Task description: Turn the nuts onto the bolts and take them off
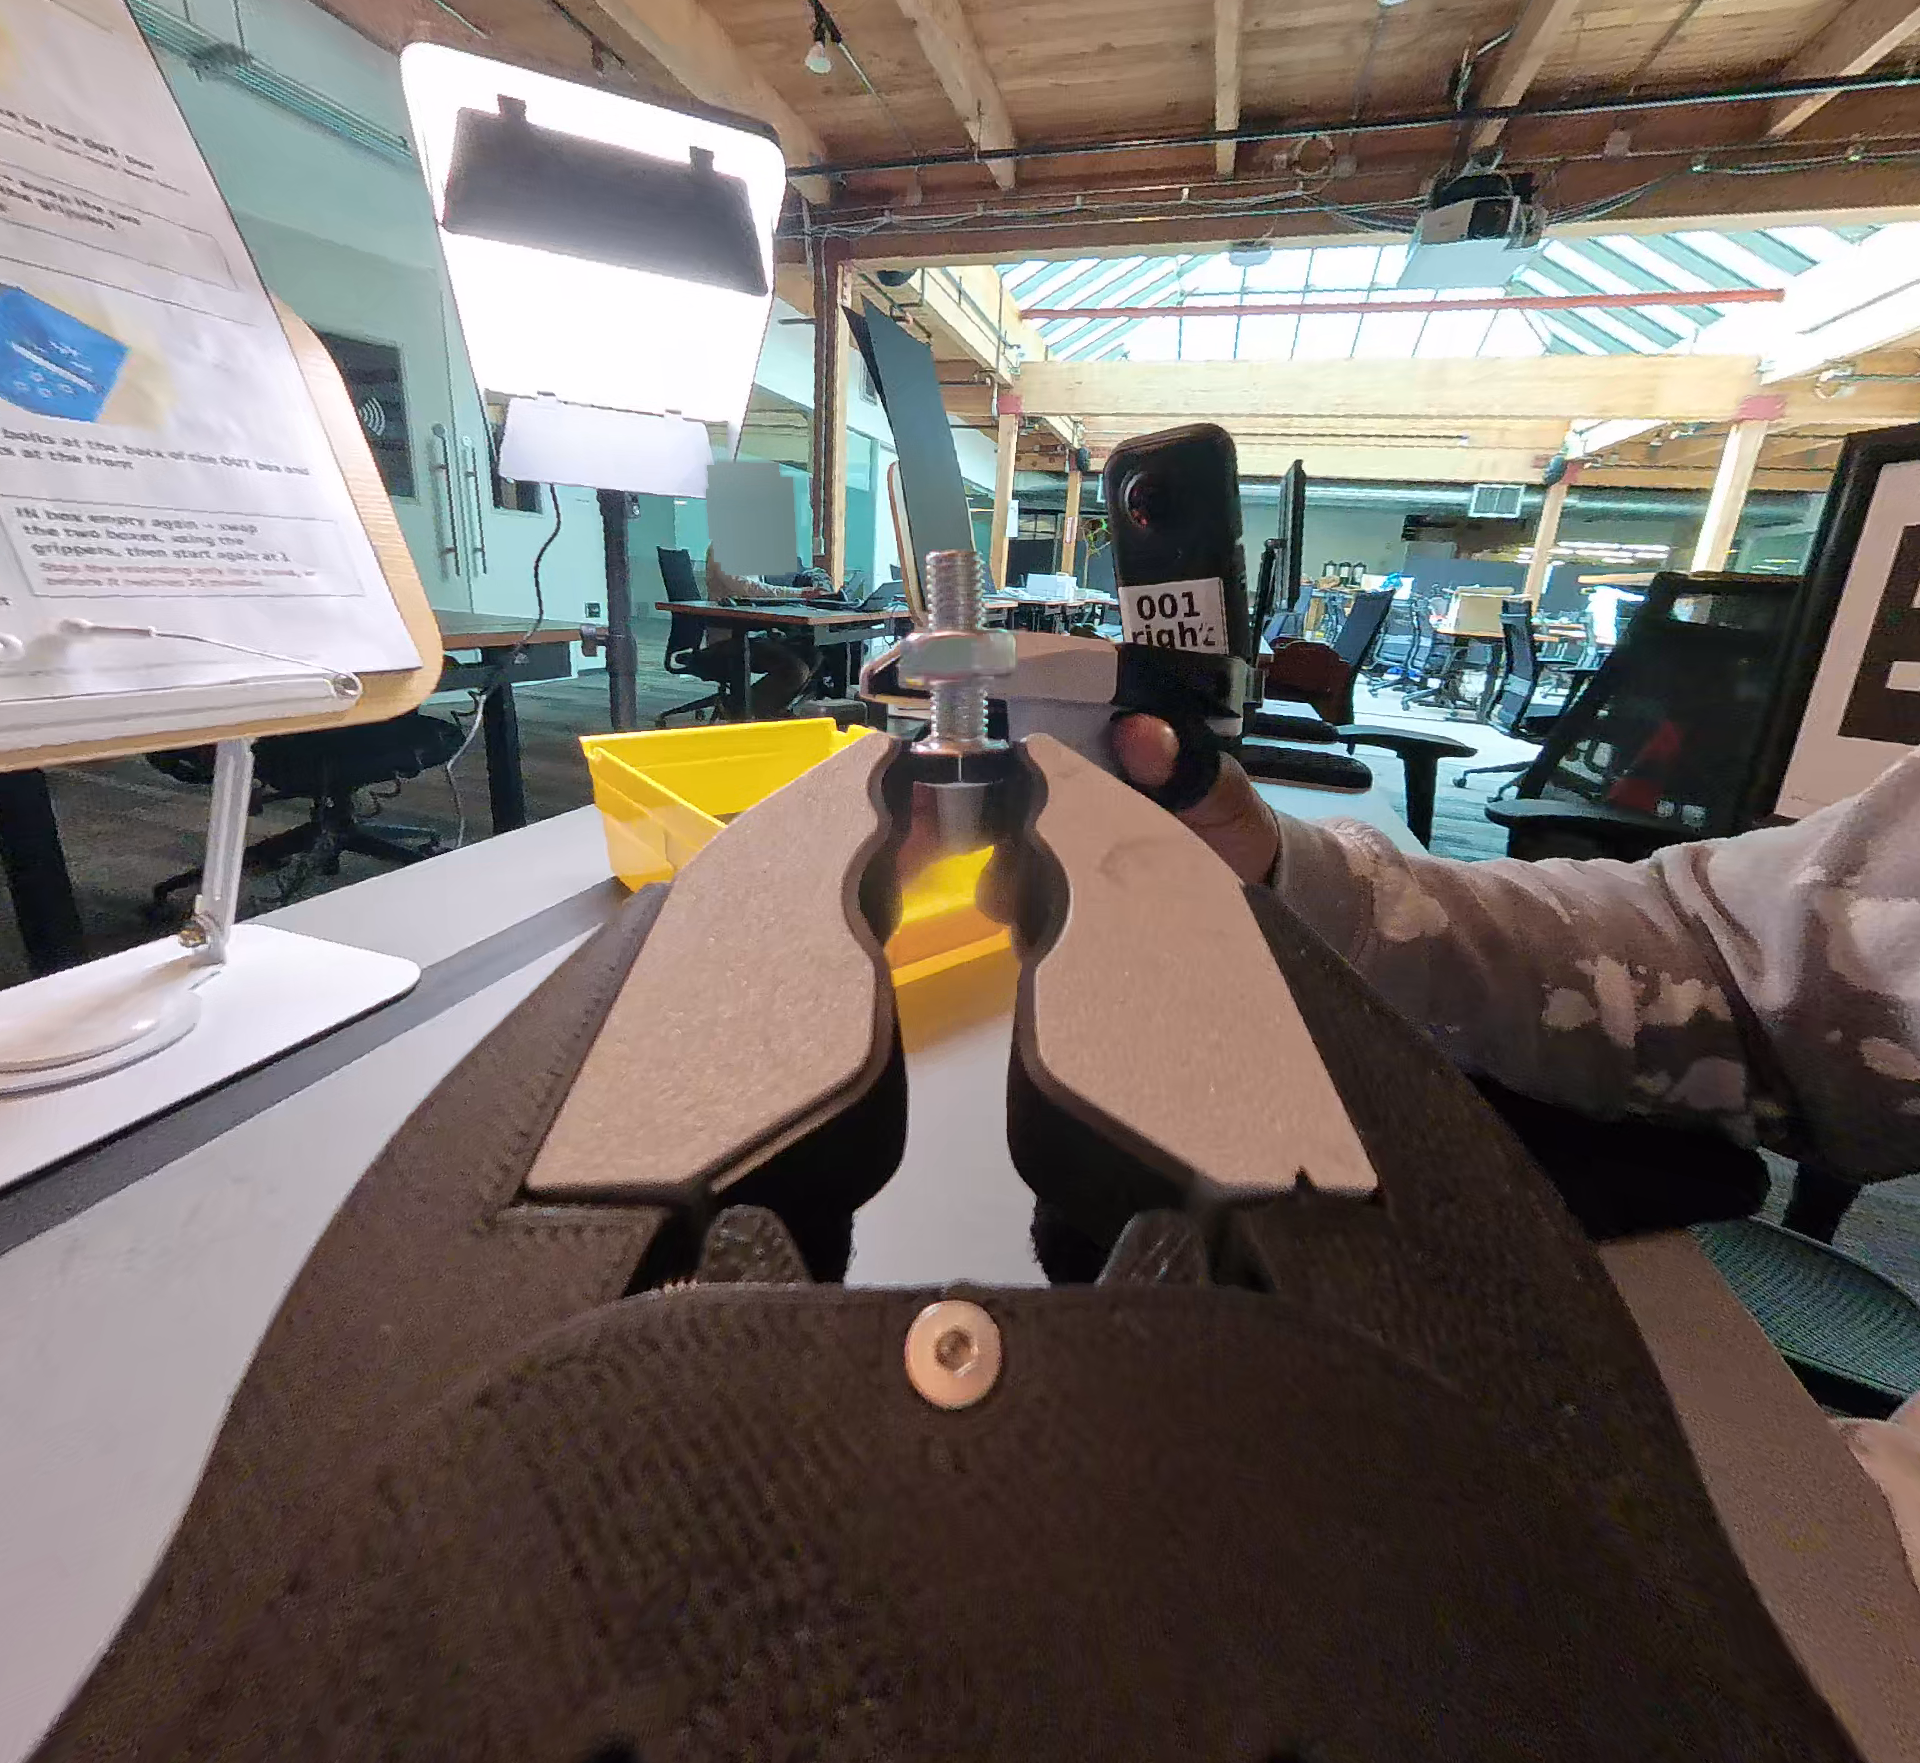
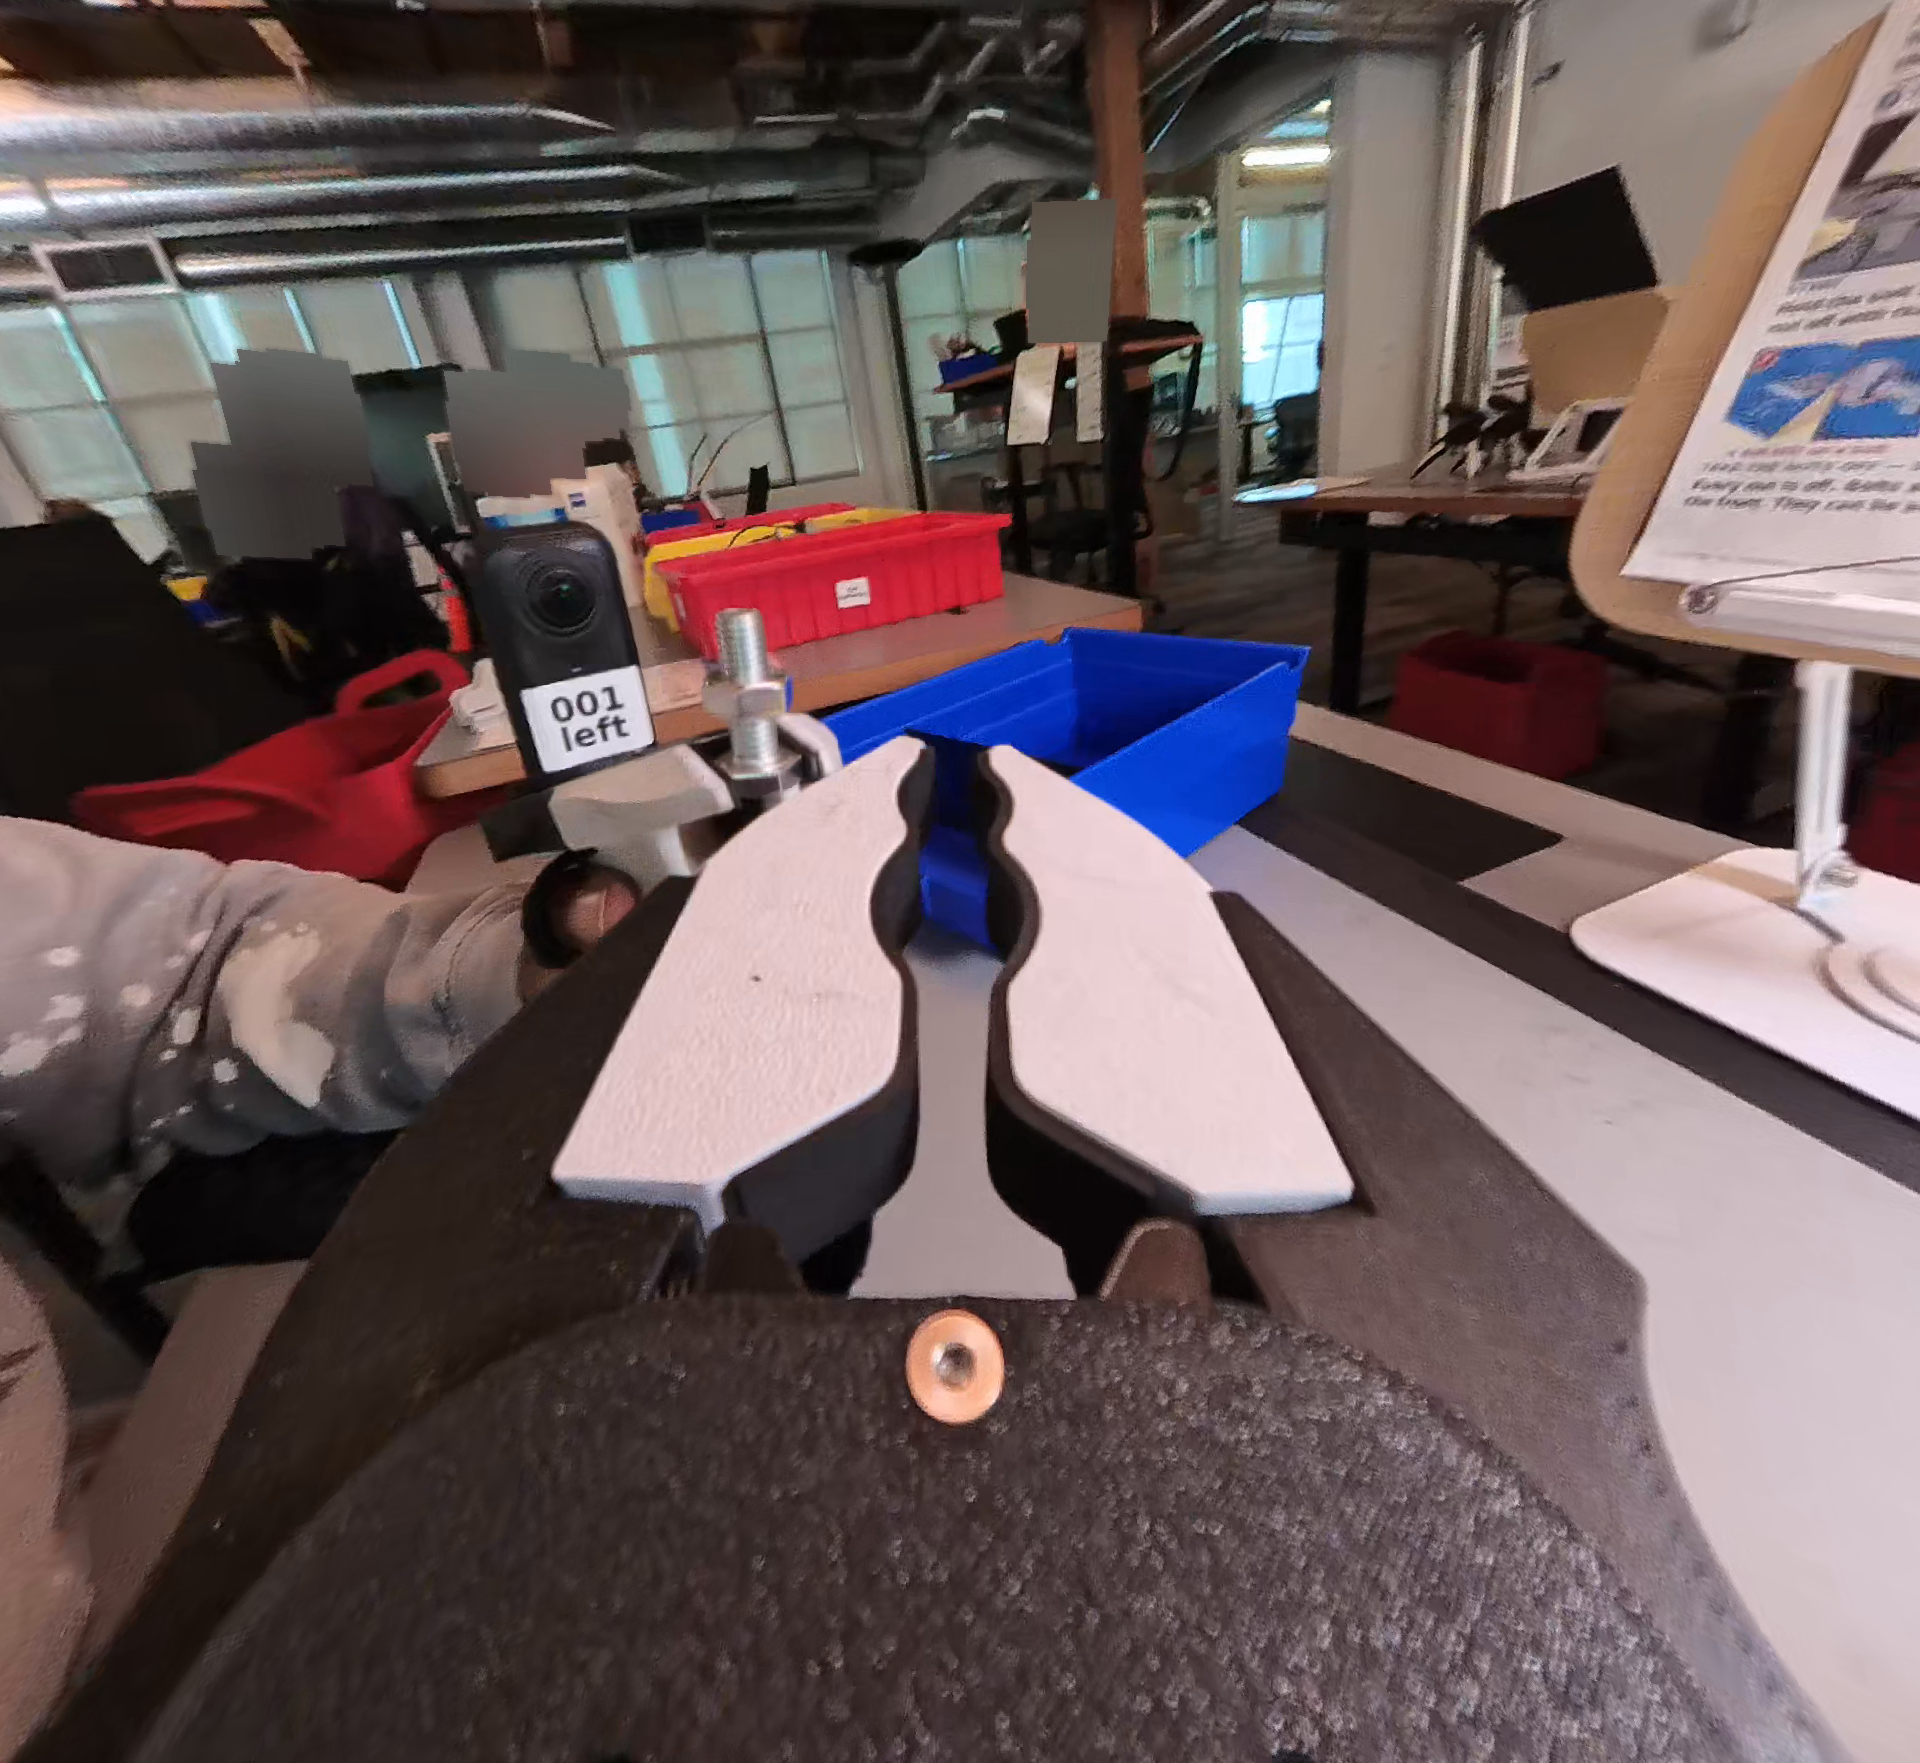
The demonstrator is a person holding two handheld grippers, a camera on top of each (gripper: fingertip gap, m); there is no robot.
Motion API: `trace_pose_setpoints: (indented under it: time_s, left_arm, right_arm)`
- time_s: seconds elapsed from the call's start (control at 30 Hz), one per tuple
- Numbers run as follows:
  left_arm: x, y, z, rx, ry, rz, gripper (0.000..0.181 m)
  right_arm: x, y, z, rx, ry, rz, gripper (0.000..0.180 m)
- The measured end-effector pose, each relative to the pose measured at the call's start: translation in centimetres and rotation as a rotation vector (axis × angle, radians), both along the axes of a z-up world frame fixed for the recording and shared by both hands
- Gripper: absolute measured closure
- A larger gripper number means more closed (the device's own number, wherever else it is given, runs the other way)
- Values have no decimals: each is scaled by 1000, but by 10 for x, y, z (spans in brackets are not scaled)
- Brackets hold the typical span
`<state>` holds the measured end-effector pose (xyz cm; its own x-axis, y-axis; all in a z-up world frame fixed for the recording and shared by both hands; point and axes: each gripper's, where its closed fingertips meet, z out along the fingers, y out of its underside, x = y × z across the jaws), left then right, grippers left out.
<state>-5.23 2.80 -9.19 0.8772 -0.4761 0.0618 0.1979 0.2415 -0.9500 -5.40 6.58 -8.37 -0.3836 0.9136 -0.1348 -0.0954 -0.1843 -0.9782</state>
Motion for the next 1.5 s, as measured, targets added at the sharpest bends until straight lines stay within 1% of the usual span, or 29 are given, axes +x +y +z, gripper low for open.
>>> trace_pose_setpoints:
  time_s: [0.1, 0.17, 0.23, 0.3, 0.33, 0.37, 0.4, 0.43, 0.5, 0.6, 0.67, 0.73, 0.8, 0.83, 0.87, 0.93, 1.03, 1.1, 1.13, 1.2, 1.23, 1.3, 1.4, 1.5]
  left_arm:
    - [-3, 1, 0, 4, -4, 10, 162]
    - [-4, 3, -4, -6, -12, 16, 162]
    - [-3, 4, -6, -9, -11, 17, 163]
    - [-5, 4, -5, -15, -14, 23, 163]
    - [-9, 4, -5, -13, -24, 29, 162]
    - [-10, 0, -1, 13, -36, 5, 163]
    - [-12, 0, 1, 11, -41, 7, 163]
    - [-12, -1, 3, 19, -35, 11, 163]
    - [-13, 0, 3, 20, -28, 22, 163]
    - [-13, 4, -4, 1, -30, 23, 162]
    - [-10, 5, -5, -3, -20, 18, 163]
    - [-7, 4, -4, 3, -14, 11, 163]
    - [-6, 2, -1, 12, -16, -5, 162]
    - [-5, 1, 0, 16, -15, -7, 162]
    - [-6, 0, 2, 19, -11, -4, 162]
    - [-8, 0, 2, 18, -6, 7, 162]
    - [-8, 4, -3, -5, 3, 10, 162]
    - [-6, 5, -6, -14, 5, 2, 162]
    - [-3, 4, -6, -11, 7, -10, 162]
    - [-4, 4, -4, -17, 9, -3, 162]
    - [-6, 3, -2, -5, 0, 1, 163]
    - [-8, -1, 4, 17, -12, -13, 163]
    - [-11, 4, 13, 42, -12, 16, 162]
    - [-14, 22, 29, 69, -15, 32, 162]
  right_arm:
    - [0, -17, 3, 31, -11, 84, 157]
    - [-3, -34, 6, 58, -6, 136, 151]
    - [-10, -41, 6, 57, -21, 163, 149]
    - [-14, -36, 5, 48, -25, 170, 151]
    - [-15, -27, 4, 37, -30, 146, 164]
    - [-18, -11, 3, 28, -24, 66, 176]
    - [-16, 0, 4, 19, -6, 33, 176]
    - [-14, 3, 4, 0, -9, 47, 172]
    - [-10, -4, 4, -11, -22, 97, 160]
    - [-11, -28, 4, 18, -28, 164, 151]
    - [-14, -39, 2, 20, -43, 190, 149]
    - [-17, -36, -2, 29, -55, 179, 152]
    - [-18, -16, -4, 8, -53, 111, 172]
    - [-18, -2, -3, -12, -39, 61, 179]
    - [-15, 6, -1, -32, -30, 51, 178]
    - [-10, 3, 4, -38, -25, 101, 164]
    - [-7, -27, 9, 13, -26, 193, 147]
    - [-10, -43, 5, 57, -46, 219, 145]
    - [-13, -43, 3, 76, -57, 201, 150]
    - [-13, -34, 2, 95, -54, 181, 154]
    - [-12, -27, 3, 79, -65, 160, 171]
    - [-10, -7, 12, 56, -25, 80, 178]
    - [-3, -5, 30, 63, -2, 104, 169]
    - [-7, -17, 47, 114, -1, 138, 152]
